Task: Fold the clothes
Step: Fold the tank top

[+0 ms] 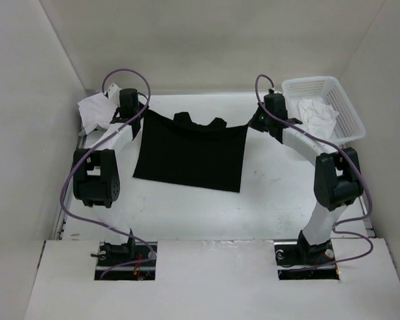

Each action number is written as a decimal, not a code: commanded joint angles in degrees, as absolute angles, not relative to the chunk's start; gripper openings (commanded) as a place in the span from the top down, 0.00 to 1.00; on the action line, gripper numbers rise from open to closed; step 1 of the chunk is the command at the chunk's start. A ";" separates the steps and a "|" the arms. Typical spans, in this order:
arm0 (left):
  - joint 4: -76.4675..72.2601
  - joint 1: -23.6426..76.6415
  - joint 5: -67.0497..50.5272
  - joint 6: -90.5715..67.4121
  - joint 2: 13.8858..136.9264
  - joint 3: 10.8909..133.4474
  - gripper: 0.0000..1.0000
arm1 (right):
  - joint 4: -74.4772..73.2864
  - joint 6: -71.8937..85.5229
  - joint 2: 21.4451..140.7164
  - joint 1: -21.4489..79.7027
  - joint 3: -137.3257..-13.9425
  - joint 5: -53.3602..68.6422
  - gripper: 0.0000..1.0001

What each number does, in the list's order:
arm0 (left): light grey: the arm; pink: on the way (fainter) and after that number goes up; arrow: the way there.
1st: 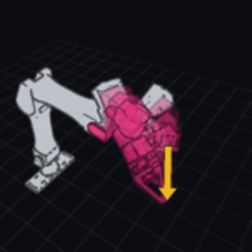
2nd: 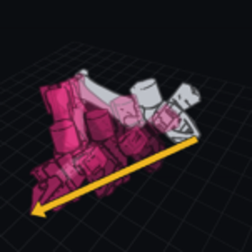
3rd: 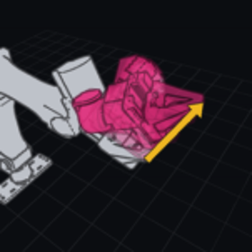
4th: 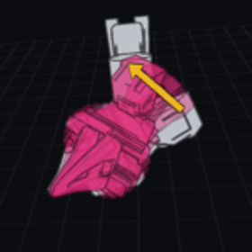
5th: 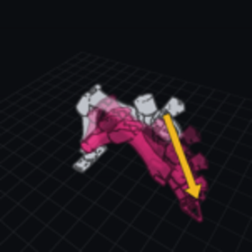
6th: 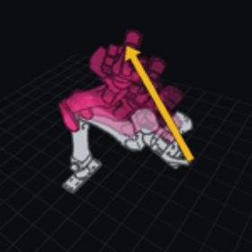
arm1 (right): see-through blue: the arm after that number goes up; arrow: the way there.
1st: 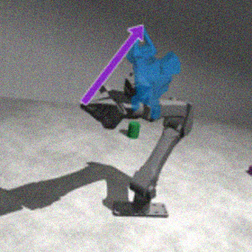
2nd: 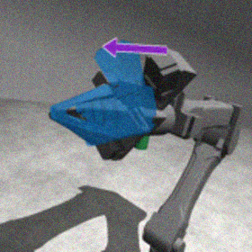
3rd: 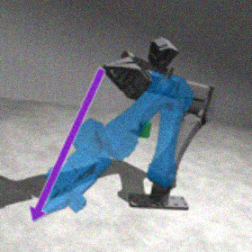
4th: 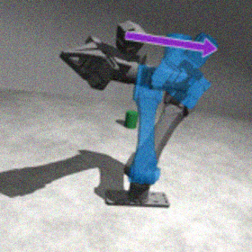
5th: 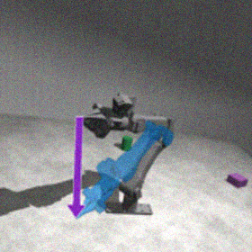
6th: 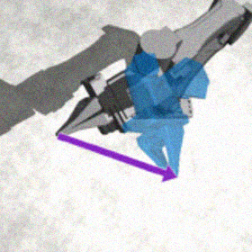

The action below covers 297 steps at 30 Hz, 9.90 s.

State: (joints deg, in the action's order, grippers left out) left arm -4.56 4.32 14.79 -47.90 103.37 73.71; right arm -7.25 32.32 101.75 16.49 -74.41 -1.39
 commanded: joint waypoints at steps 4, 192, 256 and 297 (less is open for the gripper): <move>-5.89 1.10 12.14 -48.86 112.57 83.39 0.98 | -4.30 31.90 110.81 11.91 -84.09 2.37 1.00; -5.95 22.33 11.68 -59.67 44.44 20.12 0.61 | 6.41 45.52 74.43 15.87 -29.36 0.52 0.51; -1.51 22.65 9.67 -61.79 29.99 13.63 0.64 | -14.50 45.27 92.17 50.40 -73.45 -13.01 1.00; -20.75 19.56 5.46 -62.31 67.33 14.86 0.63 | 3.51 44.47 108.89 43.37 -67.15 -3.87 0.93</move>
State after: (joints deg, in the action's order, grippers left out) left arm -17.37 22.09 6.00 -60.71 68.07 16.67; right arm -0.82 43.42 106.69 44.27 -65.87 -5.28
